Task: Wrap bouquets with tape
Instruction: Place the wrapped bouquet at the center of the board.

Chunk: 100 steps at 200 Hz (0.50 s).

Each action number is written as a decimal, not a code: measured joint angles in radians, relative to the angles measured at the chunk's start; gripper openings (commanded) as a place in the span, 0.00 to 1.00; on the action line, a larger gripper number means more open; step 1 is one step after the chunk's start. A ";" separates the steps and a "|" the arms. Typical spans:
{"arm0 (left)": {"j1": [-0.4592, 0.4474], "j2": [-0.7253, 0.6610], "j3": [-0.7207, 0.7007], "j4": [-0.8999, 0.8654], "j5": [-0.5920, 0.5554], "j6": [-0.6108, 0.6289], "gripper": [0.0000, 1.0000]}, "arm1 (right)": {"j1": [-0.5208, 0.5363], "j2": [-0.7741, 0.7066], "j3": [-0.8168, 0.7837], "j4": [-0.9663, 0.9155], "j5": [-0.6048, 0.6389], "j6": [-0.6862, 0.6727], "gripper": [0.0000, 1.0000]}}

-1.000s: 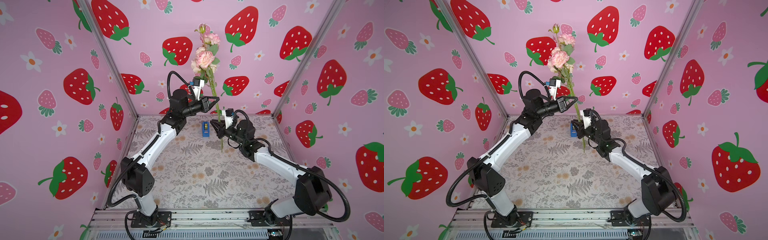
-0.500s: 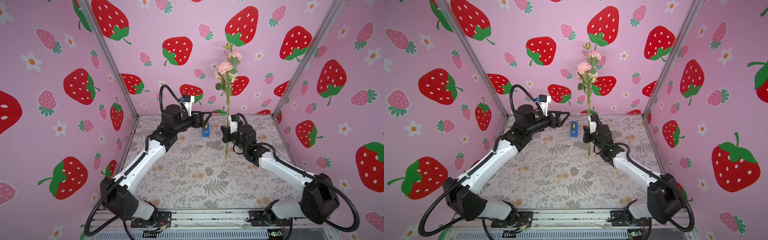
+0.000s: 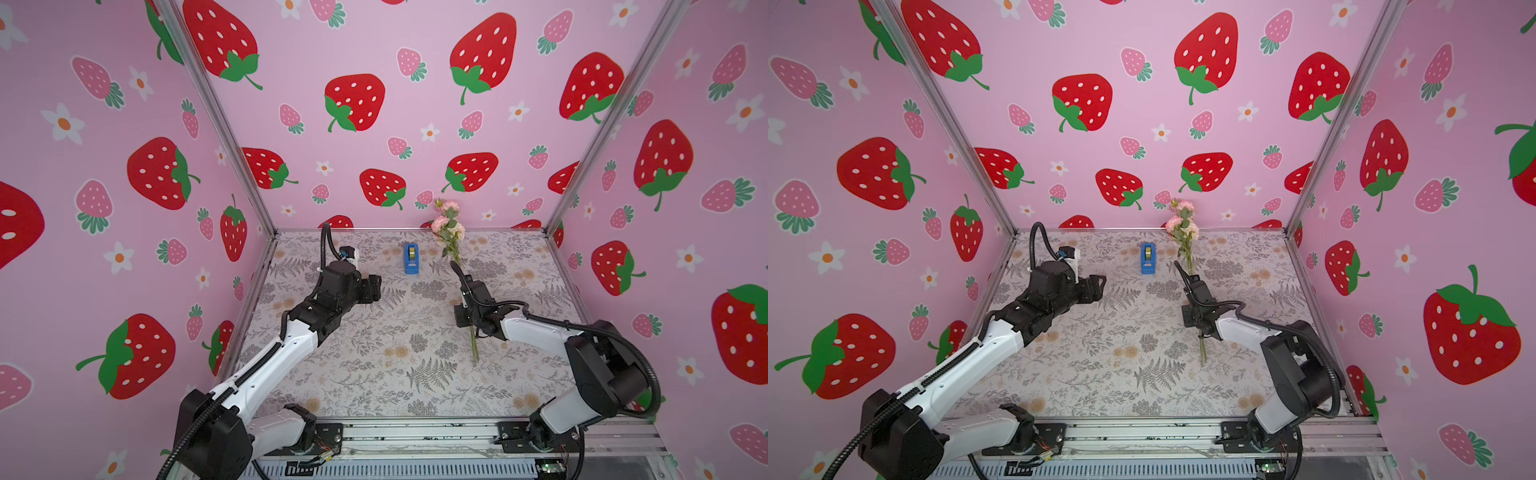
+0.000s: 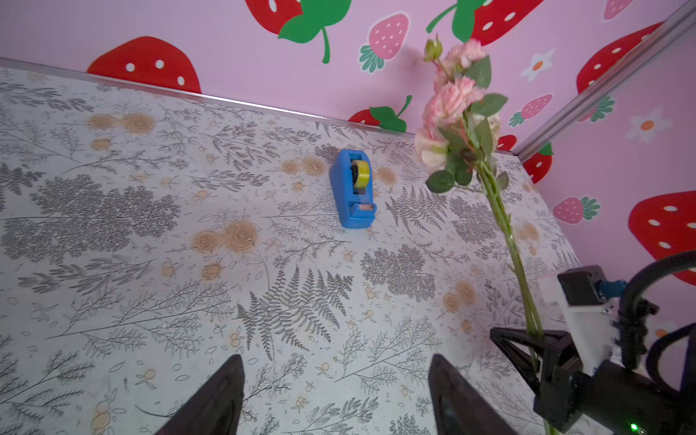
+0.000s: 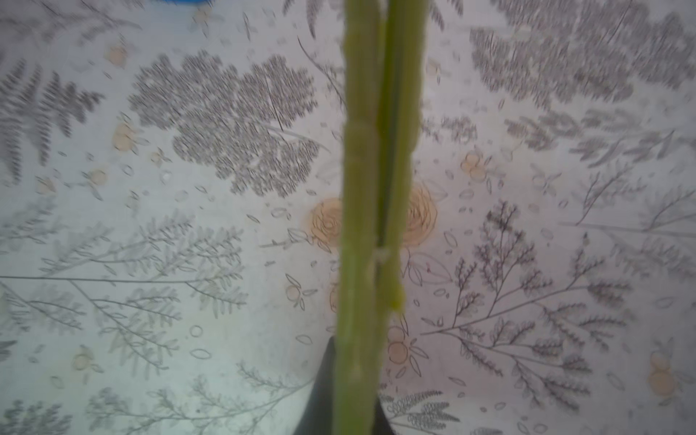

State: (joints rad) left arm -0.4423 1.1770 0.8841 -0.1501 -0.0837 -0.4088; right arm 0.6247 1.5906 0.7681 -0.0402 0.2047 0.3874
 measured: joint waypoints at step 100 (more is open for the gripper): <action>0.084 -0.177 -0.327 0.101 -0.398 -0.054 0.88 | -0.001 0.020 -0.047 0.051 -0.013 0.068 0.69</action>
State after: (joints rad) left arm -0.3580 1.0000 0.5571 -0.0486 -0.4820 -0.4625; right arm 0.6235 1.6104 0.7208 0.0105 0.1917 0.4549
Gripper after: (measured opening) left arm 0.861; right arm 0.659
